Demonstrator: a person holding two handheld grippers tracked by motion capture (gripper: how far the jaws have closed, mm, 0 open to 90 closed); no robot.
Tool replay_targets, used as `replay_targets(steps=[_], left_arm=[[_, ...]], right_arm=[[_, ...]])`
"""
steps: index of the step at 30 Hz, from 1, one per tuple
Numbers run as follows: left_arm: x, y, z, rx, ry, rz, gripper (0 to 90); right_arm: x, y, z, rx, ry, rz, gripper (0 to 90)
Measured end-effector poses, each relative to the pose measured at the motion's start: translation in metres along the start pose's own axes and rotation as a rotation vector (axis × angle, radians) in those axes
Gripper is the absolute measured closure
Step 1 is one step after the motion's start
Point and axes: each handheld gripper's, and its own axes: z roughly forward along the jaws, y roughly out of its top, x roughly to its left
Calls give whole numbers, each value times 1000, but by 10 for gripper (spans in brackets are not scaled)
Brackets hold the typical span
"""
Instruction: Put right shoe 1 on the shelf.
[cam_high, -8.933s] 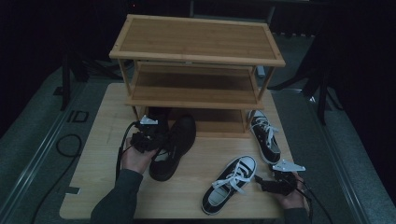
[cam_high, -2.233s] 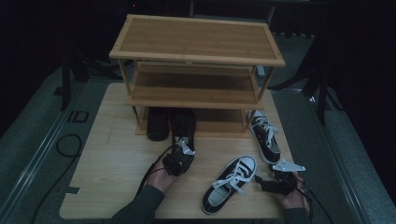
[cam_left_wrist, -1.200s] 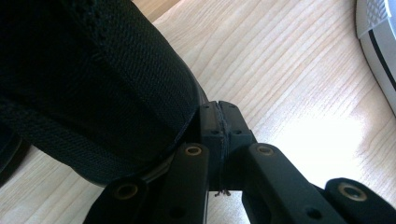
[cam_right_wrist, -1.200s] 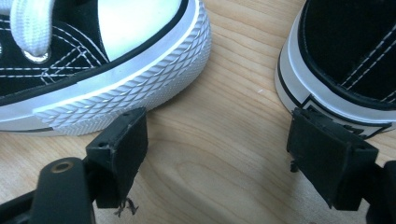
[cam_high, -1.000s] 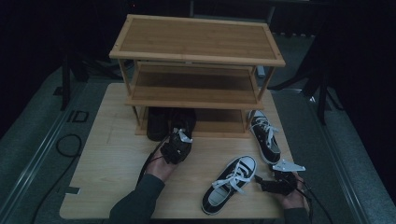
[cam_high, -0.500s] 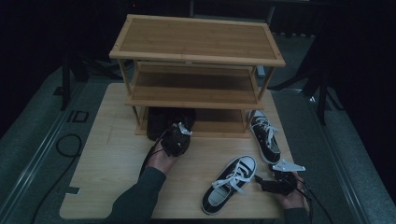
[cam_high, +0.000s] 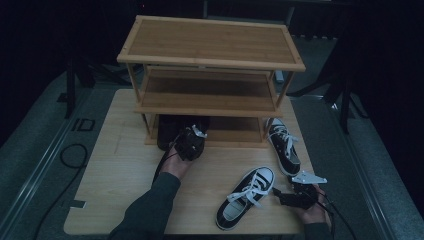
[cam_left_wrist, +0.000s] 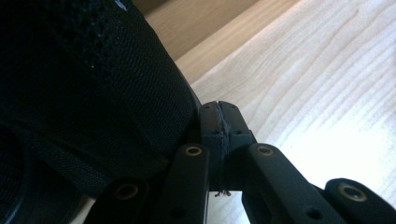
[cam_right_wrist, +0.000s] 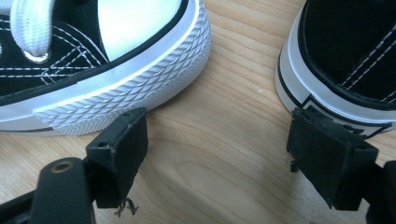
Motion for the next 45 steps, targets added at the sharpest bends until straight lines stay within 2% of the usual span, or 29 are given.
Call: replay_targets(steps=[6, 15, 19, 21, 24, 27, 33, 35, 40, 45], left_arm=[[3, 5, 4, 2, 8, -4, 895], [8, 9, 10, -20, 7, -45, 894], [10, 9, 11, -24, 8, -50, 891], [8, 9, 11, -30, -1, -53, 858], [5, 8, 6, -29, 5, -21, 771], [5, 6, -2, -51, -7, -19, 725], [8, -2, -18, -86, -47, 1, 634], [12, -10, -25, -104, -63, 8, 619], [19, -26, -32, -113, -65, 25, 601], [22, -44, -33, -108, -75, 30, 597]], right_arm=[[0, 0, 0, 0, 0, 0, 204], [0, 0, 0, 0, 0, 0, 204], [0, 0, 0, 0, 0, 0, 203], [0, 0, 0, 0, 0, 0, 204], [0, 0, 0, 0, 0, 0, 203], [0, 0, 0, 0, 0, 0, 203], [0, 0, 0, 0, 0, 0, 203], [0, 0, 0, 0, 0, 0, 204], [0, 0, 0, 0, 0, 0, 203], [0, 0, 0, 0, 0, 0, 204]])
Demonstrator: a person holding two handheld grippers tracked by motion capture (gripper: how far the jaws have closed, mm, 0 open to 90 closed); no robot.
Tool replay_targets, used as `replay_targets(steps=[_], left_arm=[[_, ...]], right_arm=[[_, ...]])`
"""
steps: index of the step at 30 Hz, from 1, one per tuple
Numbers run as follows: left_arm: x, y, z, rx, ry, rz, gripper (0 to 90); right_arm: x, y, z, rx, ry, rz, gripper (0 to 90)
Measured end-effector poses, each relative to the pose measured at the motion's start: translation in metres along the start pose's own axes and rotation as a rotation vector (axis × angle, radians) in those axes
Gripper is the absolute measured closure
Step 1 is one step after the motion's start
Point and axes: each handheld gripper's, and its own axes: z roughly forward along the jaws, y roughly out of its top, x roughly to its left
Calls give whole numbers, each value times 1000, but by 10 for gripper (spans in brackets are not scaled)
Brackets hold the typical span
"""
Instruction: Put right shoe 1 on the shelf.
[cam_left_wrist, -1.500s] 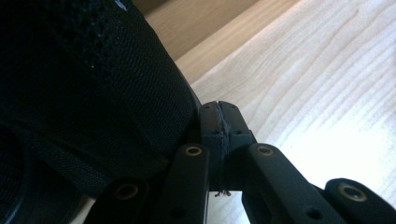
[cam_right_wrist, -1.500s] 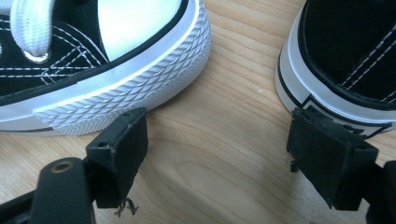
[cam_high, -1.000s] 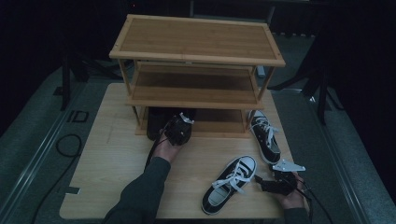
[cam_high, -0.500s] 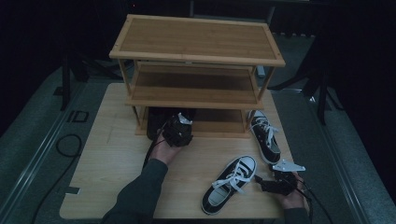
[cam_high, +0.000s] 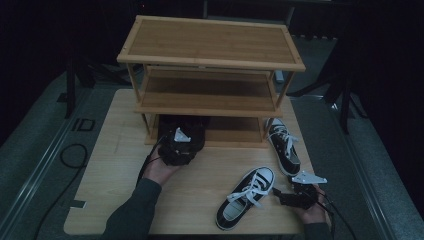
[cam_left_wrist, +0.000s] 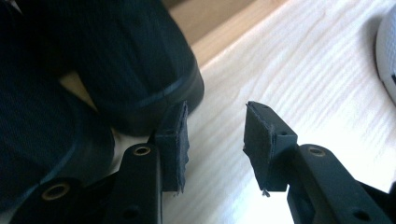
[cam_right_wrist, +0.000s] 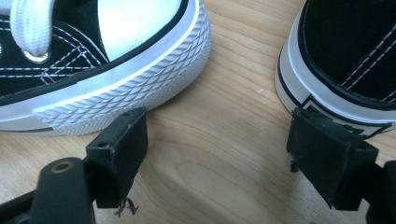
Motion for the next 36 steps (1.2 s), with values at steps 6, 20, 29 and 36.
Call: replay_targets(steps=[6, 20, 29, 36], left_arm=[[4, -22, 3, 34, 2, -11, 608], [10, -50, -2, 6, 30, -44, 625], [18, -64, -16, -18, 51, -98, 602], [25, -72, -23, -23, 63, -128, 595]], right_arm=[[0, 0, 0, 0, 0, 1, 203], [0, 0, 0, 0, 0, 0, 204], [0, 0, 0, 0, 0, 0, 205], [1, 0, 0, 1, -3, -1, 207]])
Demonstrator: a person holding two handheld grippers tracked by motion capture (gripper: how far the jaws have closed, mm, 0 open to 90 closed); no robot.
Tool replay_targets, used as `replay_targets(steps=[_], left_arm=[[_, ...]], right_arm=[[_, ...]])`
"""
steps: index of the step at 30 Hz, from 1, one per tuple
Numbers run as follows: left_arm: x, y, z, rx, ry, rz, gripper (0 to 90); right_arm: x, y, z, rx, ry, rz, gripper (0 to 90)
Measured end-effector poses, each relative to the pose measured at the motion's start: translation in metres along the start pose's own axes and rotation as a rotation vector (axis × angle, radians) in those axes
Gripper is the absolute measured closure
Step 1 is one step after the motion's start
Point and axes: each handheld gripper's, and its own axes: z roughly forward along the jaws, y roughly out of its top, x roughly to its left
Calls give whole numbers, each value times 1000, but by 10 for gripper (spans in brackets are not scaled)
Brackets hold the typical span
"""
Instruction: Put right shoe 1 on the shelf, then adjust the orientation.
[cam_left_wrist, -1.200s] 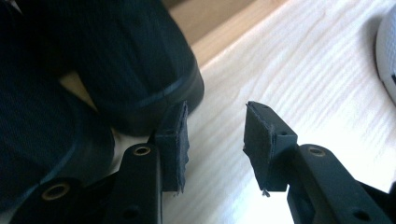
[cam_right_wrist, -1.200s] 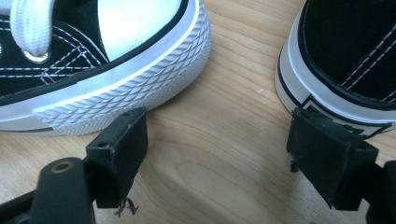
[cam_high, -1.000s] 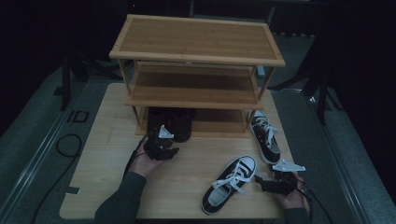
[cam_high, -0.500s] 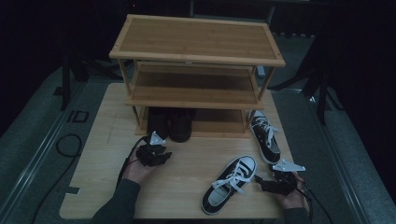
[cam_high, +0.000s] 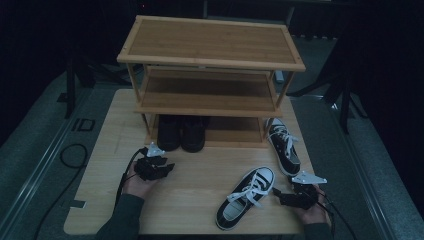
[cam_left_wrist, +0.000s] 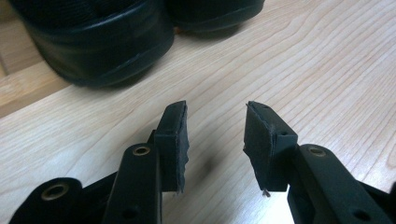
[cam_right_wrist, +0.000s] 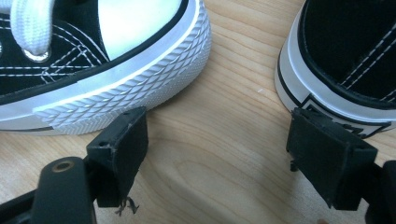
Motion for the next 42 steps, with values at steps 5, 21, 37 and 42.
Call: replay_targets(steps=[5, 21, 37, 42], left_arm=[[2, -2, 1, 3, 2, -8, 595], [0, -3, 6, 10, -6, -8, 596], [-1, -5, 8, 27, -7, -7, 596], [-1, -6, 7, 30, -5, -9, 596]], right_arm=[[0, 0, 0, 0, -2, 2, 207], [1, 3, -11, -10, -15, 42, 409], [46, 13, -26, 47, 73, -111, 900], [63, 13, -25, 56, 99, -140, 900]])
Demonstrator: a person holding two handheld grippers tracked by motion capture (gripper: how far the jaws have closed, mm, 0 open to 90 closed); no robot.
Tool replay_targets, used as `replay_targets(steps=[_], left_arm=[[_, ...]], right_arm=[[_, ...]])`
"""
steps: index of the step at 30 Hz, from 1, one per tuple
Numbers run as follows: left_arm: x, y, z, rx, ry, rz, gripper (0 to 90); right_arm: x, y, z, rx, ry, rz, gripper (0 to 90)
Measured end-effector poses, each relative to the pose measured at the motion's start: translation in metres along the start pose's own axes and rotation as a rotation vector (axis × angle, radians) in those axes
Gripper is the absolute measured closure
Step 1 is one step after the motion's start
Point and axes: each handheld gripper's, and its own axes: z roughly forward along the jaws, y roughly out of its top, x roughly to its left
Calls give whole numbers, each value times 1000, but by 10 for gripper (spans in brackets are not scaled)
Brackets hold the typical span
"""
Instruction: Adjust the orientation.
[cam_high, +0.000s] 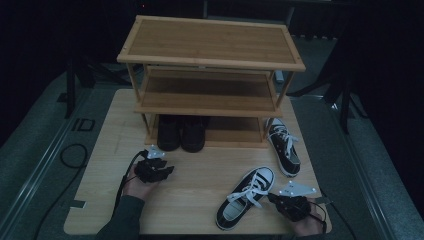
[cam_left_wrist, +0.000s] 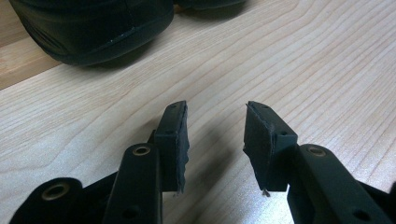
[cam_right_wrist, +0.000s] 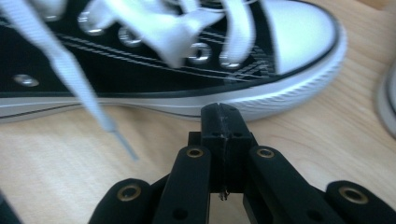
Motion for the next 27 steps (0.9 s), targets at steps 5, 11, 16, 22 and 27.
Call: replay_targets(steps=[5, 11, 16, 22, 27], left_arm=[[1, -1, -1, 0, 5, 2, 596], [-1, -1, 0, 2, 5, 2, 596], [-2, 0, 1, 6, 3, 6, 596], [-2, -1, 1, 11, 4, 9, 596], [-2, -1, 2, 12, 5, 10, 596]], right_arm=[[8, 0, 4, 12, 14, -12, 900], [3, 3, 8, 3, 20, 18, 900], [-6, 16, 19, 15, -6, 13, 900], [-15, 33, 34, 30, -25, 2, 900], [-19, 43, 44, 32, -22, -5, 900]])
